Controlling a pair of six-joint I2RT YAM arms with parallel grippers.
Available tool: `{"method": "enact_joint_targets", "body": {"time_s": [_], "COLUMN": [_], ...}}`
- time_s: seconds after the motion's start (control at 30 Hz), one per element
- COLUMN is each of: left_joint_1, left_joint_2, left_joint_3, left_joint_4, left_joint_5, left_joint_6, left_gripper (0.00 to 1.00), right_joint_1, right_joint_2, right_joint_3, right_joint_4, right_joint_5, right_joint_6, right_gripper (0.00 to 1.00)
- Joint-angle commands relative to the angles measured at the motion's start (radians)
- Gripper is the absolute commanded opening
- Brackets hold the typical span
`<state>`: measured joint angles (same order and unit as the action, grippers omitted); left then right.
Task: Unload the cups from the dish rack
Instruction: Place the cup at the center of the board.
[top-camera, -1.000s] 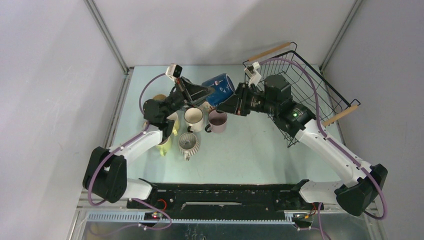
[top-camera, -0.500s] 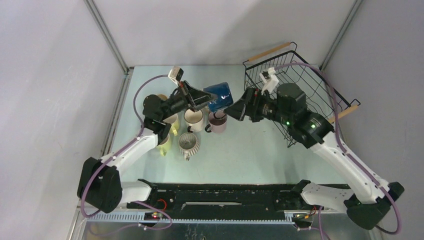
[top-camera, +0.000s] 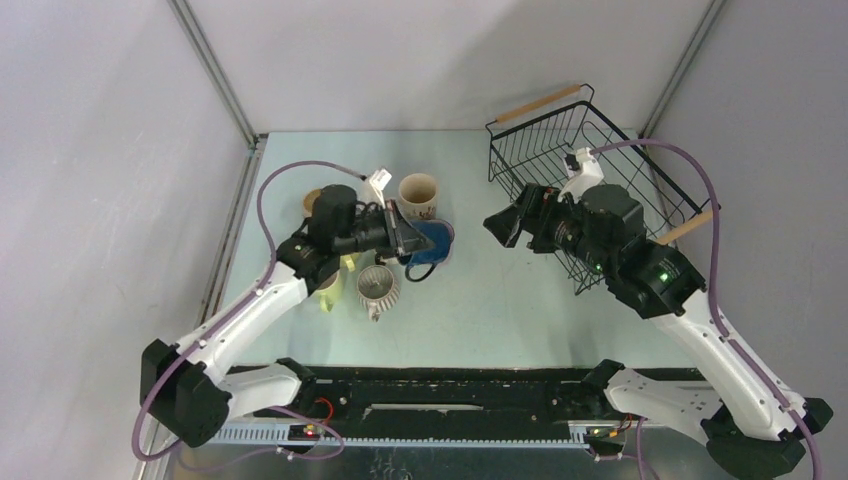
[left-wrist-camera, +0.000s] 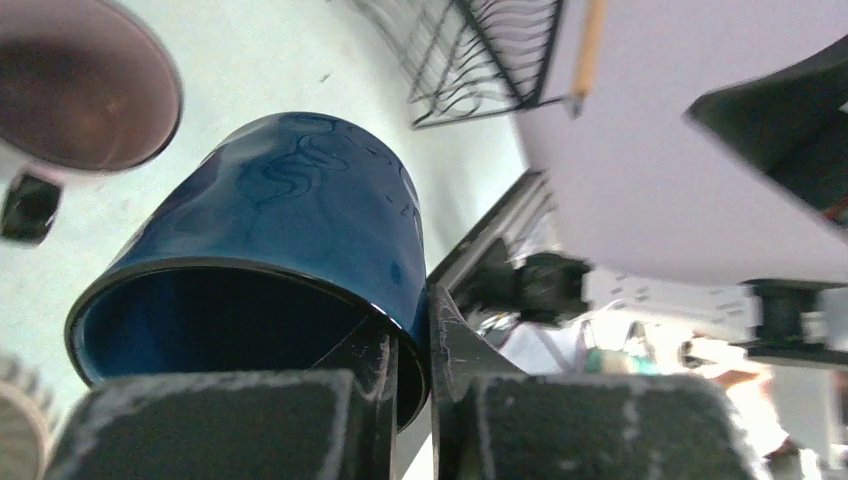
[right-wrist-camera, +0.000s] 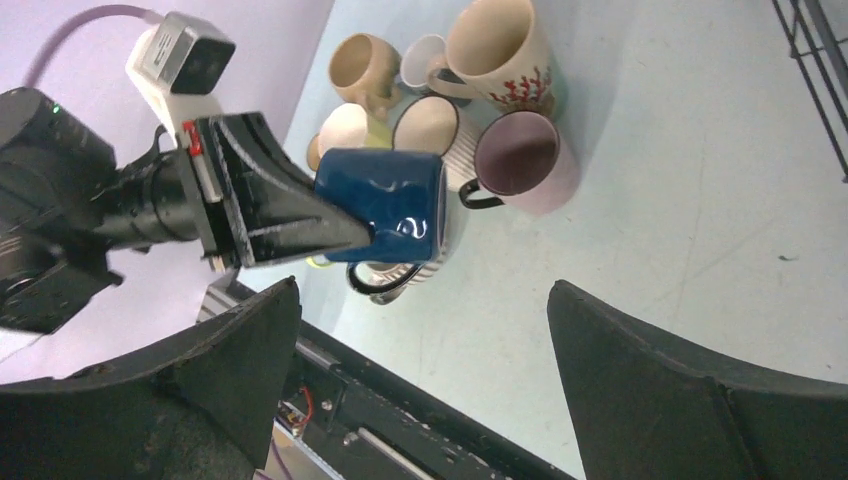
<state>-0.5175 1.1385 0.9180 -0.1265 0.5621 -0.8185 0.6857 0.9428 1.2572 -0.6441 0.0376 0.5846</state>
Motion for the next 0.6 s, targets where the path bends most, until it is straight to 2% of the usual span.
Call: {"method": "enact_joint_targets", "body": {"time_s": [0.0, 0.3, 0.57], "left_joint_1": [-0.087, -0.252, -0.366], "left_joint_2": [-0.034, 0.08, 0.268], "left_joint_3": [0.126, 0.194, 0.282], "left_joint_4": [-0.252, -0.378, -0.414], "left_joint_5": [-0.191, -0.408, -0.504], "left_joint_6": [0.261, 0.347, 0.365], "left_gripper": [0.0, 0.0, 0.0], "right_joint_1": [-0.023, -0.115, -0.134], "right_joint_2": [0.004, 0.007, -0.011], "right_joint_3": [0.0, 0.0, -0.001], "right_joint_4": [-0.025, -0.055, -0.08], "right_joint_5": [0.055, 0.033, 0.04], "right_joint_6": [-0.023, 0.0, -0.003], "right_gripper": [1.0, 1.0, 1.0]}}
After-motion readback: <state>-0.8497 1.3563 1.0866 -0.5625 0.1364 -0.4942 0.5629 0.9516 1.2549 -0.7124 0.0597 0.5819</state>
